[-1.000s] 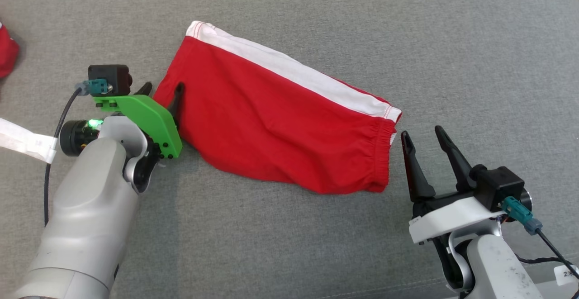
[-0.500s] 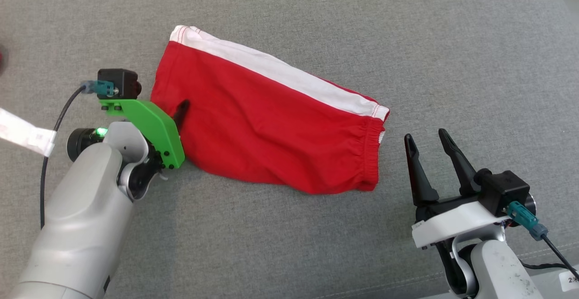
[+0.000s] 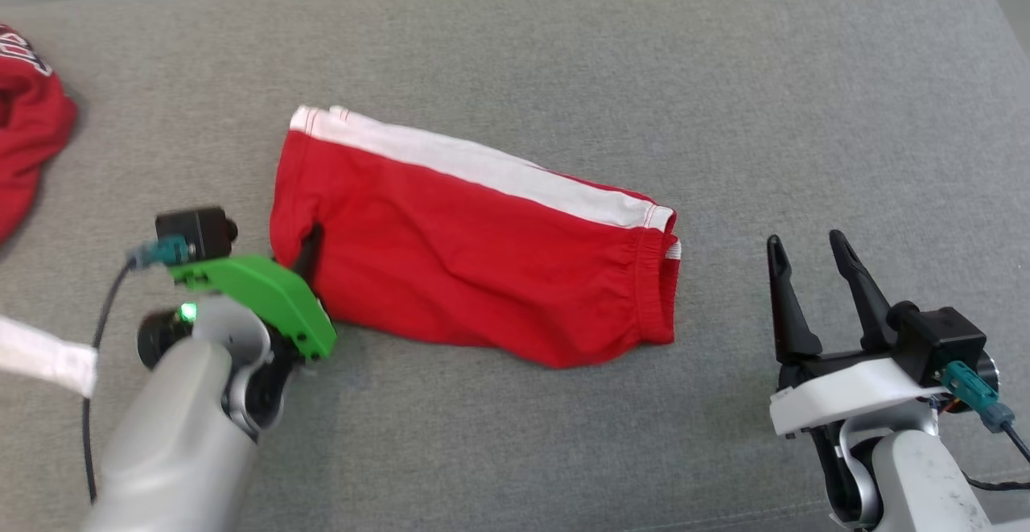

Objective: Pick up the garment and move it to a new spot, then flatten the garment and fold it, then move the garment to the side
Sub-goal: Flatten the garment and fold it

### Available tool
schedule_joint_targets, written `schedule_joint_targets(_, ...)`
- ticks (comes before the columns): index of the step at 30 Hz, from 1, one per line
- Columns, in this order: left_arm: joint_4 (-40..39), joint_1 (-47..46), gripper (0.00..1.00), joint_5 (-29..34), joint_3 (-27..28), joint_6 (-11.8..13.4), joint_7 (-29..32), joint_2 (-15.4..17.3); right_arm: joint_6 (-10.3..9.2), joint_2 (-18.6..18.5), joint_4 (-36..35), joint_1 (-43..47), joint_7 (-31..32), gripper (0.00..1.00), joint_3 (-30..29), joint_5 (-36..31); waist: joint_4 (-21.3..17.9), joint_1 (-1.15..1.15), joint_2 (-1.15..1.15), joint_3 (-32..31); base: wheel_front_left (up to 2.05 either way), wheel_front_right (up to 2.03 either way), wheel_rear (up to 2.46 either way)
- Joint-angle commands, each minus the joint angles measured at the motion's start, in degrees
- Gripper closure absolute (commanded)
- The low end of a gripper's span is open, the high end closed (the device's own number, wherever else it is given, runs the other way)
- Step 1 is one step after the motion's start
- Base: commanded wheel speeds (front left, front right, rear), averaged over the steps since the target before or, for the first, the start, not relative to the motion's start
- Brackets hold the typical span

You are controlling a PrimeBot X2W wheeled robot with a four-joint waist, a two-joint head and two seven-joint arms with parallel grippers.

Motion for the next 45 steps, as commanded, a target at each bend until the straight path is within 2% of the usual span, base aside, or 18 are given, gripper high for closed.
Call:
schedule_joint_targets(1,-1.1,3.0,1.00,-1.0,0.7,1.0,-1.0,-0.5,-0.08,-0.1,-0.3,1.1,0.3,0.00,-0.8,-0.5,2.9,0.00,0.00,-3.0,0.00,0.00,0.00)
schedule_joint_targets(9,-9.1,15.5,1.00,-4.3,2.2,4.0,-4.2,-2.7,-0.08,-0.1,-1.1,2.5,2.2,0.00,-3.3,-1.2,6.2,0.00,0.00,-7.0,0.00,0.00,0.00)
schedule_joint_targets(13,-12.2,19.4,1.00,-5.4,2.9,5.8,-5.6,-3.8,-0.08,-0.1,-1.5,3.3,3.1,0.00,-3.3,-1.4,6.7,0.00,0.00,-8.0,0.00,0.00,0.00)
schedule_joint_targets(19,-15.1,22.5,1.00,-5.3,2.7,7.5,-5.7,-3.3,-0.08,-0.1,-2.0,3.6,4.0,0.00,-2.7,-1.7,6.4,0.00,0.00,-8.7,0.00,0.00,0.00)
schedule_joint_targets(21,-15.4,22.8,0.37,-4.7,2.6,7.9,-6.4,-3.1,-0.08,-0.1,-1.8,3.9,4.3,0.00,-2.6,-1.6,6.2,0.00,0.00,-9.1,0.00,0.00,0.00)
schedule_joint_targets(22,-15.6,22.9,0.00,-4.3,2.8,8.0,-7.1,-3.1,-0.08,-0.1,-1.6,4.1,4.4,0.00,-2.5,-1.6,6.1,0.00,0.00,-9.3,0.00,0.00,0.00)
schedule_joint_targets(32,-17.3,21.4,0.00,5.2,1.1,9.8,-16.4,0.4,-0.08,-0.1,-0.5,5.9,5.1,0.00,-2.8,-1.4,6.4,0.00,0.00,-13.1,0.00,0.00,0.00)
schedule_joint_targets(37,-20.0,23.3,0.00,8.3,0.7,11.2,-17.6,1.2,-0.08,-0.1,0.0,7.3,5.5,0.00,-3.2,-1.0,7.4,0.00,0.00,-15.5,0.00,0.00,0.00)
schedule_joint_targets(45,-23.3,26.9,0.00,9.2,1.3,12.8,-18.1,2.2,-0.08,-0.1,2.4,8.4,5.7,0.00,-1.7,1.2,9.5,0.00,0.00,-16.7,0.00,0.00,0.00)
